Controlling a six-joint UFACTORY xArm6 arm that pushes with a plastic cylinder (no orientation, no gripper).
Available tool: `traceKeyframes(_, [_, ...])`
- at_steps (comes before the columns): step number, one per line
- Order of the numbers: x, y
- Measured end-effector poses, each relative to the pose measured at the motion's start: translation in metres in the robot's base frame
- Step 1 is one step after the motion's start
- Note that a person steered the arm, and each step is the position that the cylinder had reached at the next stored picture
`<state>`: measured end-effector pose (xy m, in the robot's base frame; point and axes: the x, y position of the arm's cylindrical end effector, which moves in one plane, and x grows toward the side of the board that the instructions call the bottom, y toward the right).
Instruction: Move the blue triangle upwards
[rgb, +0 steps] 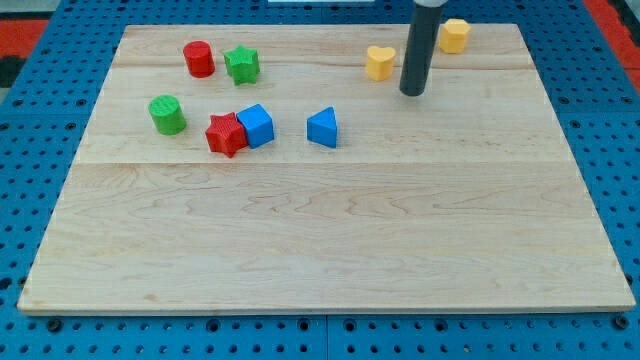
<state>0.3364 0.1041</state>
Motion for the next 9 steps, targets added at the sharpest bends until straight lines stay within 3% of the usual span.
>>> traceKeyframes(1, [0.050, 0.000])
traceKeyframes(2, [0.084, -0.037])
traceKeyframes(4, [0.081, -0.073])
traceKeyframes(6, [0.036, -0.074])
traceKeyframes(7, [0.049, -0.057])
traceKeyframes(9, [0.097, -0.100])
